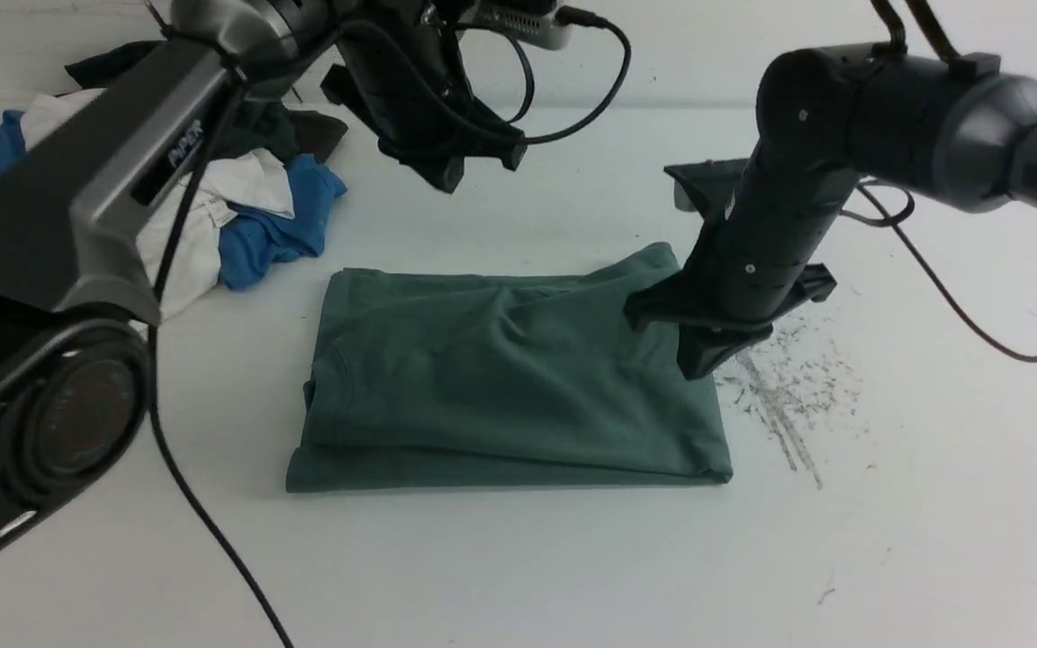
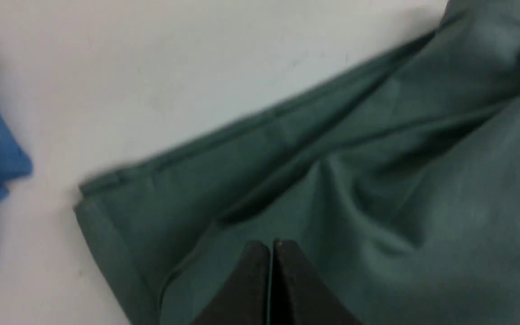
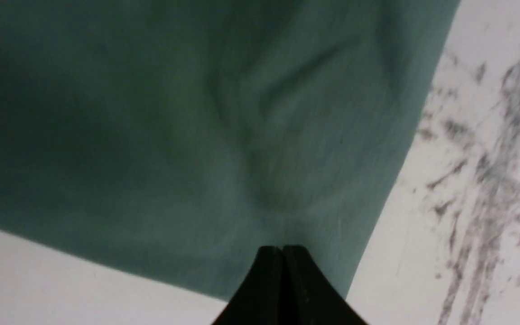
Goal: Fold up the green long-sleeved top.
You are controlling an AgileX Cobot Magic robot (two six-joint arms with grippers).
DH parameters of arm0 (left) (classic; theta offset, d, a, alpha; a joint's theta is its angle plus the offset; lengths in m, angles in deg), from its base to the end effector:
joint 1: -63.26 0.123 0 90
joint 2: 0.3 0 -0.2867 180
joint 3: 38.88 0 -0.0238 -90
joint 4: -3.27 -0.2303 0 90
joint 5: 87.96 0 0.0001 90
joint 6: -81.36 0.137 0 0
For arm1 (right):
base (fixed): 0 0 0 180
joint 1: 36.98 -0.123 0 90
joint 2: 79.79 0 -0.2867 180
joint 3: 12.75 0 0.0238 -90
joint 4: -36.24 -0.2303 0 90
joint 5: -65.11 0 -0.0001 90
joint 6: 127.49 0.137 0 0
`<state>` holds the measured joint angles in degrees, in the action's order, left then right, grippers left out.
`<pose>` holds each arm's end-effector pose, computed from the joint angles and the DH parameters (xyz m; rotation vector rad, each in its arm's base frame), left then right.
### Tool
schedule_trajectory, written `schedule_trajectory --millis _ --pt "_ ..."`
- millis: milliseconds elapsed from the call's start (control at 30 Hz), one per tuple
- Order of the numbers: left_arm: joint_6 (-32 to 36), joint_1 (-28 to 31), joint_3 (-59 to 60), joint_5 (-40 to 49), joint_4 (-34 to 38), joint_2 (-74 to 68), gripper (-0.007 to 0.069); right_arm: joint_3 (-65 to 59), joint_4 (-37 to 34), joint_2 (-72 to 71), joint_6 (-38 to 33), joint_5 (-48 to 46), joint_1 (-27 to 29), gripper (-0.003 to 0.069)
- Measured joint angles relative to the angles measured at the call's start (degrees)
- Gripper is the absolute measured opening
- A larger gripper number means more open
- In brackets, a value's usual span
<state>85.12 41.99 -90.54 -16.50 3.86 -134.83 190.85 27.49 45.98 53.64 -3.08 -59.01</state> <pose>0.4523 -0.1775 0.2561 0.5833 2.6345 -0.1076 0.3829 0.1758 0.1967 -0.4770 2.9566 0.2661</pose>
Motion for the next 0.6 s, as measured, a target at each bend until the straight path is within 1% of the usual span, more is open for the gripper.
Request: schedule_trajectory --millis 33,67,100,133,200,300,467,600 --pt "-0.5 0.3 4.4 0.0 0.1 1.9 -0.0004 1.2 -0.9 0.3 0.0 0.7 0.5 -0.0015" --pt "-0.7 0.5 6.0 0.0 0.1 2.5 -0.0004 1.8 -1.2 0.6 0.0 0.9 0.7 -0.0015" --pt "-1.2 0.8 11.5 0.0 0.0 4.3 -0.0004 4.5 -3.3 1.9 -0.4 1.7 1.7 -0.0015" --pt "-1.2 0.9 13.6 0.0 0.0 4.9 -0.0004 5.2 -3.6 2.4 -0.5 1.7 1.9 -0.0015" --pt "-1.5 1.2 21.5 -0.1 0.1 5.7 -0.0004 10.1 -7.5 6.2 -2.4 1.4 3.1 -0.0015" --pt "-2.2 1.2 28.1 -0.8 0.5 5.5 -0.0004 15.3 -10.0 11.5 -5.0 0.1 3.4 -0.0015" --pt "-4.3 1.5 33.8 -1.3 0.8 5.7 -0.0004 21.4 -10.6 19.0 -5.8 -1.7 3.5 -0.0015" --pt "-4.6 1.6 37.3 -2.9 1.3 5.8 -0.0004 24.3 -11.1 21.8 -3.7 -2.3 4.8 -0.0015"
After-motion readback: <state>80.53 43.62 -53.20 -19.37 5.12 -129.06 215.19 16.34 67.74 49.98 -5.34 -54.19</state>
